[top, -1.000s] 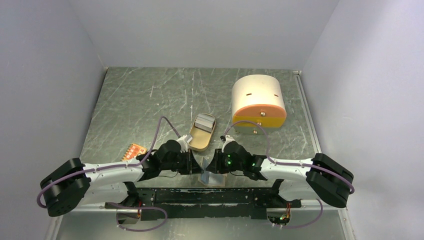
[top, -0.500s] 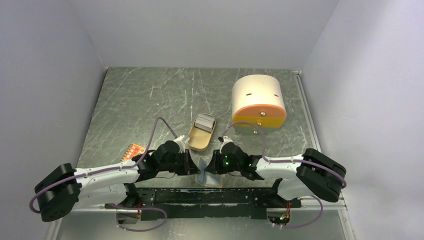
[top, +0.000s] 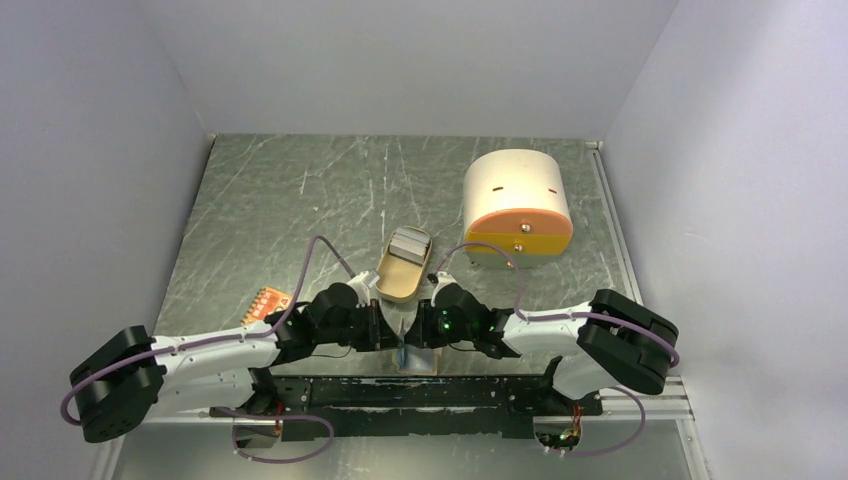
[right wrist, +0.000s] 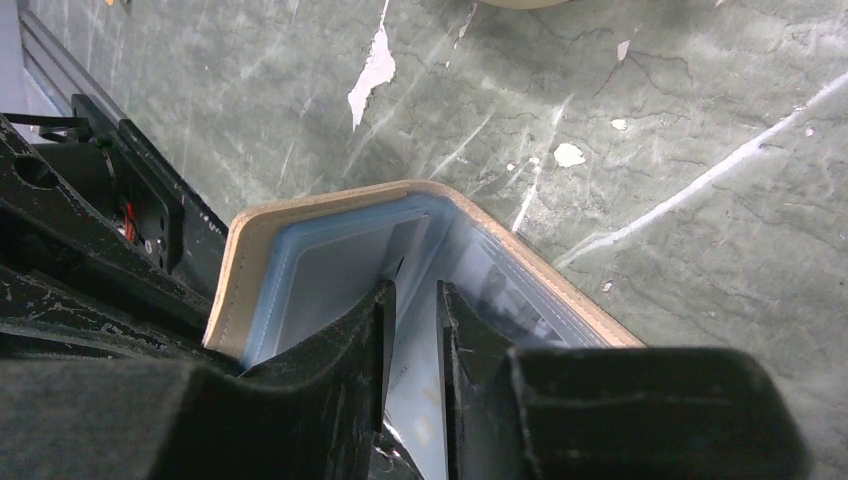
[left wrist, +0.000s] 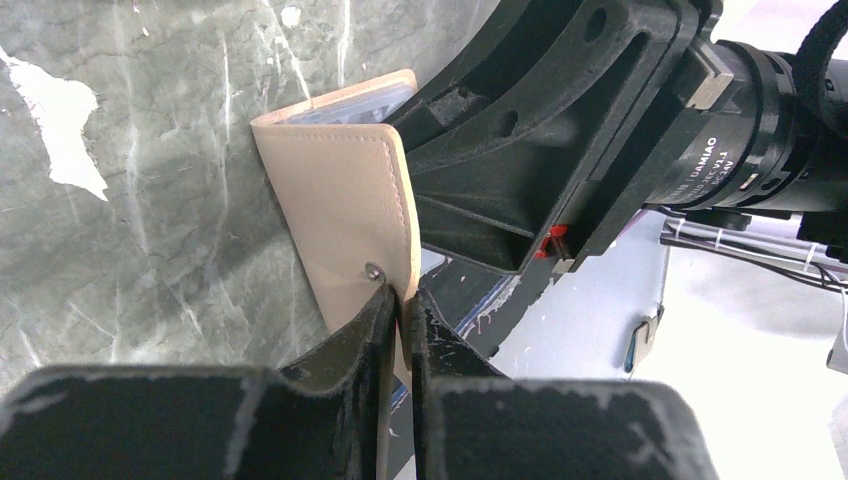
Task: Put the credit cards into the card holder
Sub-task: Turn over the card slot in the card holder.
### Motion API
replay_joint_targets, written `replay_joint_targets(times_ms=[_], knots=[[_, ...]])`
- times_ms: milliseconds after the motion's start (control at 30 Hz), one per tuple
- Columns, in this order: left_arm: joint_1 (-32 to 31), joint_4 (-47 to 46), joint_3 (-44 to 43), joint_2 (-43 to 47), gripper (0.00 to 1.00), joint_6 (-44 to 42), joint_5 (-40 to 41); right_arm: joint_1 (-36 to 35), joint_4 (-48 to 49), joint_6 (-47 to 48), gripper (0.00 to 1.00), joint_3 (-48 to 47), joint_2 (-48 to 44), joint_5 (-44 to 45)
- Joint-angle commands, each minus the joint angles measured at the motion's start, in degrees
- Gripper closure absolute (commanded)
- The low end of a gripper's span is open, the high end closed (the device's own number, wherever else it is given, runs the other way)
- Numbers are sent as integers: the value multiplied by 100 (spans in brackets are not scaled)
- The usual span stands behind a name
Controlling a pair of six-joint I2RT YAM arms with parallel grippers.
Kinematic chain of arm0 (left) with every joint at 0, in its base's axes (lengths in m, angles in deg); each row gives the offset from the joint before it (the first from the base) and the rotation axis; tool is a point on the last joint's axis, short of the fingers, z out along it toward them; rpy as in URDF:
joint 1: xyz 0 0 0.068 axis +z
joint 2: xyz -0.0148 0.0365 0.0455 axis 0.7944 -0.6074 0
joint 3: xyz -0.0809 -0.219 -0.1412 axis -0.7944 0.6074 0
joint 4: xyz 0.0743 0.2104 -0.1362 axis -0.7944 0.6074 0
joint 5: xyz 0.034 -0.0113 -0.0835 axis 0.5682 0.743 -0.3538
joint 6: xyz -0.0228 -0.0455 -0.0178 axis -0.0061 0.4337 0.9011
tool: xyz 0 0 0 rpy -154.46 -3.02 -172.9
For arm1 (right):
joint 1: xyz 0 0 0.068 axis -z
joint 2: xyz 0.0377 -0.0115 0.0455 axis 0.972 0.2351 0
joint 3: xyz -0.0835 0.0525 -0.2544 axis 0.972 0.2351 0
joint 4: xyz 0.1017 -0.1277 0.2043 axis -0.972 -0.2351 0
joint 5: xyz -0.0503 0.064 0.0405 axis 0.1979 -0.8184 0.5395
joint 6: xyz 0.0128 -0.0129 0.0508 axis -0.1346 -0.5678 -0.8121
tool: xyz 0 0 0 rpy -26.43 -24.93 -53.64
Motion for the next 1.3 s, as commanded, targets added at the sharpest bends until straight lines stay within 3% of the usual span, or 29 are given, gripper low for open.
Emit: replay_joint_targets(times_ms=[0, 967, 1267], knots=[[-47, -354, 18, -116, 87, 42, -106, -57, -142, 77, 73, 65, -21, 100], [-47, -782, 271, -640, 87, 109, -143, -60, -110, -113, 73, 299, -388, 150], [-47, -155, 156, -437, 91, 157, 224, -63, -928, -116, 68, 283, -1207, 492]])
